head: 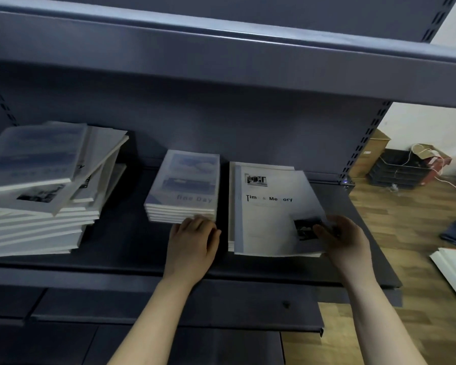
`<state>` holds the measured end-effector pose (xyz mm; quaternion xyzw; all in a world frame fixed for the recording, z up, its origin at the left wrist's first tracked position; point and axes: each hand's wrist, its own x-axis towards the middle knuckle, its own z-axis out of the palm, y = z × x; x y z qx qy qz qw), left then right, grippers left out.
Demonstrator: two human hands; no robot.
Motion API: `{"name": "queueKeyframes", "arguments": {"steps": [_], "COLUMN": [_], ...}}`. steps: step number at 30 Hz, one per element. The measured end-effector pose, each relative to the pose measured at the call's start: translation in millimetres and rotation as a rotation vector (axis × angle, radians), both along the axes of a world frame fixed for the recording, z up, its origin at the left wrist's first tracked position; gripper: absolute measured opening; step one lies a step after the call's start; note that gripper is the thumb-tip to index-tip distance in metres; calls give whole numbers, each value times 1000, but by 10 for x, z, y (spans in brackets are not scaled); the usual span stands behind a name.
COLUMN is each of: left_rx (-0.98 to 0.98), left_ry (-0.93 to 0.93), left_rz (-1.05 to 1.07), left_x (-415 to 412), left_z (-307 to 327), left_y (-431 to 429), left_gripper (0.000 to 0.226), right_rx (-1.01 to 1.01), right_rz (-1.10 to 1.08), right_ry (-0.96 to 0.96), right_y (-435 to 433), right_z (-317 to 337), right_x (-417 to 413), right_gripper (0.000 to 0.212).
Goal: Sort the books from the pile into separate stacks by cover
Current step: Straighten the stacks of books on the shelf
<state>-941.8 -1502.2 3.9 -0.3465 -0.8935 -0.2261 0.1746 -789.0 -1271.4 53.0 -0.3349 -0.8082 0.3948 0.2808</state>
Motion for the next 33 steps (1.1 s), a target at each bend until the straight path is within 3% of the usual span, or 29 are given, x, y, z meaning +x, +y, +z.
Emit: {"name": "queueKeyframes", "arguments": {"steps": [3,7,12,33], "left_rx": [-10,-1,13,13], "left_ry": [13,0,-12,-40], "left_rz": [4,5,3,7], "left_x": [4,-2,-6,-30], "left_z": [-17,-48,-72,-100], "left_y": [6,-4,-17,-30], "left_gripper": [34,36,37,35], "right_rx": [99,107,174,344], "right_rz": [-26,70,114,120], "right_ry": [-82,-264,-269,32], "right_y": [-63,-132,-177,-192], "right_z": [10,-82,-162,-262], "right_x": [31,90,205,-32], "right_gripper": [28,41,68,53]}}
